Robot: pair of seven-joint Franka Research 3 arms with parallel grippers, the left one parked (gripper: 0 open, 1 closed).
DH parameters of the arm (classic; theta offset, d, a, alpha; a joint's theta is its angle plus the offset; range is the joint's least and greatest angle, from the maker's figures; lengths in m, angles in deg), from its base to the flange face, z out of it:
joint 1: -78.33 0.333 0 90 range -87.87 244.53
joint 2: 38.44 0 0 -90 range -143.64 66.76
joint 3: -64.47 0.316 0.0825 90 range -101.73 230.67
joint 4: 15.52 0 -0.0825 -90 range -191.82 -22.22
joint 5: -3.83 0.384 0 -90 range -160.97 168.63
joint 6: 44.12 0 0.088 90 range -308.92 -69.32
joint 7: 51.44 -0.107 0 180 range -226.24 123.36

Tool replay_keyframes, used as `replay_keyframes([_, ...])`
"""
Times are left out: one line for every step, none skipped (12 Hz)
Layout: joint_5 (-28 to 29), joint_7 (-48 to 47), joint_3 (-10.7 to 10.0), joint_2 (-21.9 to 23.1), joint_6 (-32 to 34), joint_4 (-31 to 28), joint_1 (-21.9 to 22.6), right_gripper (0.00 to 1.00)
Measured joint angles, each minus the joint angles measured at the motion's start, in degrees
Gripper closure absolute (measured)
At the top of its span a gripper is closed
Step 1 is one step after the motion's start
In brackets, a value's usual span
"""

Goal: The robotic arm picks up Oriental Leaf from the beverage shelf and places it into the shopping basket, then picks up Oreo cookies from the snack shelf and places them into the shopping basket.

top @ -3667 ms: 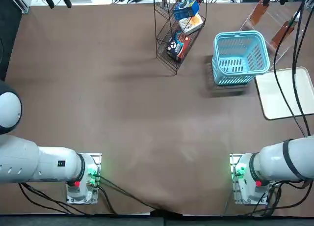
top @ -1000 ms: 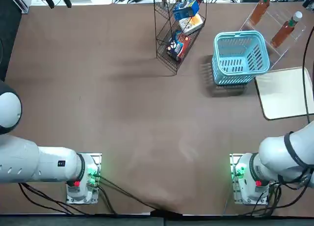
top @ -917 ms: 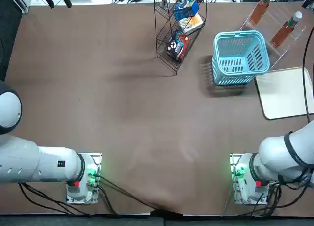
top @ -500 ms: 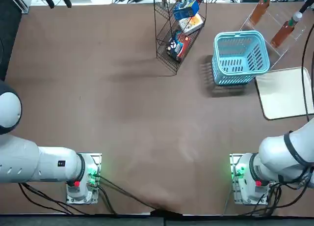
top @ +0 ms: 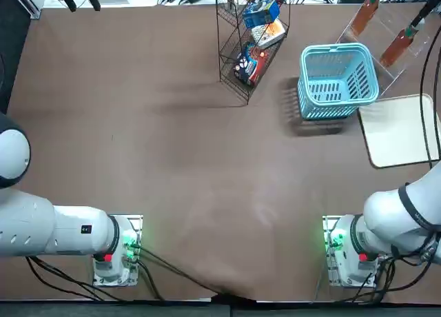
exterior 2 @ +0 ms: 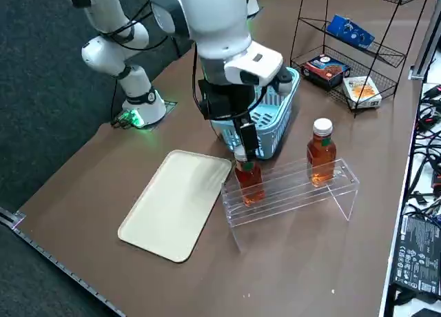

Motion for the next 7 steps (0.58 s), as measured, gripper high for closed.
replay_keyframes([0.2,0.0,0.0,-0.2,-0.6,-0.5,-0.2,0.0])
replay_keyframes([0.3,0.0,0.0,-0.4,-1.2,-1.0,-0.3,0.0])
replay_keyframes([0.3,0.1,0.0,-0.5,-2.1,-1.6,-0.4,0.0])
replay_keyframes([0.4,0.1,0.0,-0.6,-3.0,-2.3,-0.4,0.0])
replay_keyframes([0.4,0.1,0.0,-0.6,-3.9,-3.2,-0.4,0.0])
replay_keyframes([0.4,0.1,0.0,-0.6,-4.5,-4.0,-0.4,0.0])
replay_keyframes([0.4,0.1,0.0,-0.6,-4.9,-4.6,-0.4,0.0])
